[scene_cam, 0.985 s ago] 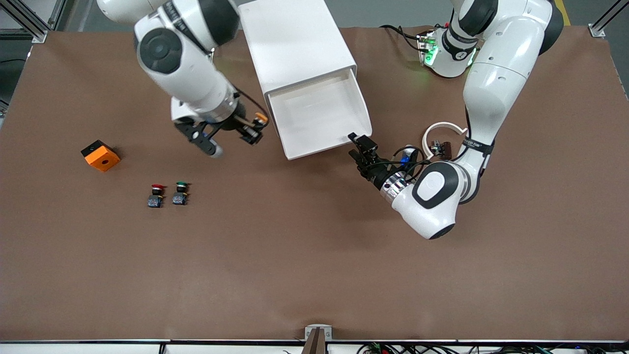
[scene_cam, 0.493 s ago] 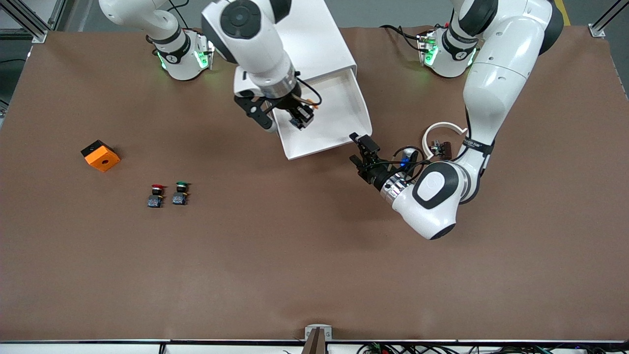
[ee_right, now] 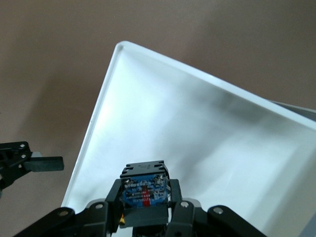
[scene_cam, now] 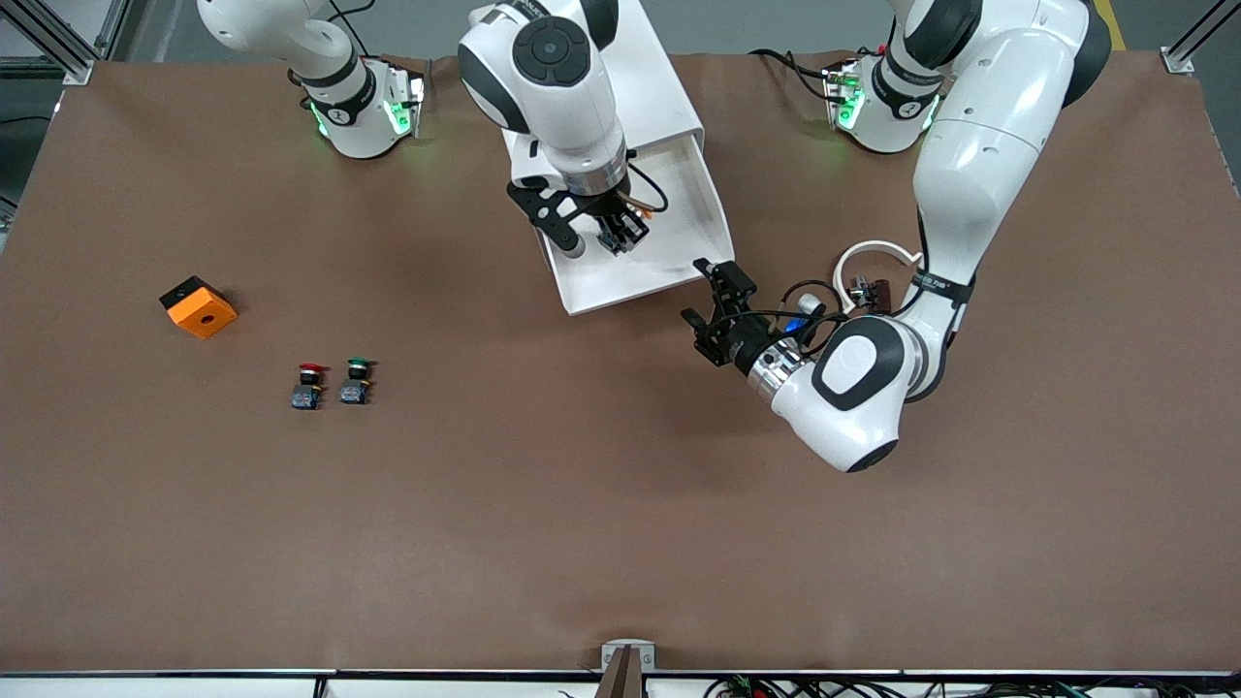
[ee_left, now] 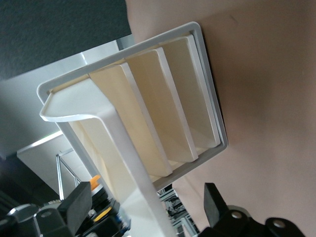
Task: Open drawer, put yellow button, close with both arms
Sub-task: 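Lower the button into the drawer and open the right gripper, then return the right arm to rest while the left gripper releases the drawer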
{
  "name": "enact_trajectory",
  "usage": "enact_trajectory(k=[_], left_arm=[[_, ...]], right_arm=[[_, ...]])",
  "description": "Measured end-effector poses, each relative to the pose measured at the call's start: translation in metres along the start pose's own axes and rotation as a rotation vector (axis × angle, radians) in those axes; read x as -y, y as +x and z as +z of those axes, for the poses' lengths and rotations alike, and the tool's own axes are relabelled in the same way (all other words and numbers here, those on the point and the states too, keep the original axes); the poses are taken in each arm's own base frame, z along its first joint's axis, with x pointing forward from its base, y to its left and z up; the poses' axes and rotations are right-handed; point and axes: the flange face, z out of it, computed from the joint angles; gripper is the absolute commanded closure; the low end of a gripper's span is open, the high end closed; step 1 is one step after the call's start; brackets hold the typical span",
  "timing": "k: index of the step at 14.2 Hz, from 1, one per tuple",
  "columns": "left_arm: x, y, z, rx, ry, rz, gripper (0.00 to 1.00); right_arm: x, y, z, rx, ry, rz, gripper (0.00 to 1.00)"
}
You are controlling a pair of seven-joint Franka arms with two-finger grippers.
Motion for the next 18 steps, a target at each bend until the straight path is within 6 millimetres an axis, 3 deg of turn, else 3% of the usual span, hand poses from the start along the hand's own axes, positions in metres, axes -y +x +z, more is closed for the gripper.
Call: enact_trajectory(k=[1, 2, 3, 8, 11, 14, 16, 18], left_arm=[[0.006, -0.004, -0.002, -0.004, -0.008, 0.053, 0.0], [0.012, -0.009, -0.005, -0.009, -0.019, 0.108, 0.0], [0.017, -0.013, -0.009, -0.022, -0.043, 0.159, 0.0], [0.029, -0.021, -0.038, -0.123, -0.219, 0.421, 0.0], [0.044, -0.028, -0.057, -0.287, -0.343, 0.639, 0.0], [0.049, -0.039, -0.071, -0.43, -0.465, 0.785, 0.0], [0.054, -0.052, -0.076, -0.505, -0.546, 0.874, 0.0], [0.063, -0.065, -0.075, -0.608, -0.591, 0.955, 0.0]], right_arm=[[0.0, -0.002, 0.0, -0.001, 0.0, 0.005, 0.6], [0.0, -0.002, -0.001, -0.004, 0.002, 0.005, 0.08], [0.0, -0.004, -0.001, -0.012, 0.004, -0.002, 0.0], [0.001, -0.011, -0.008, -0.046, 0.016, -0.032, 0.0], [0.007, 0.0, -0.031, -0.062, 0.015, -0.049, 0.0], [0.011, 0.056, -0.066, -0.07, -0.046, -0.161, 0.0], [0.006, 0.12, -0.088, -0.06, -0.091, -0.26, 0.0], [-0.013, 0.19, -0.113, -0.031, -0.141, -0.372, 0.0]])
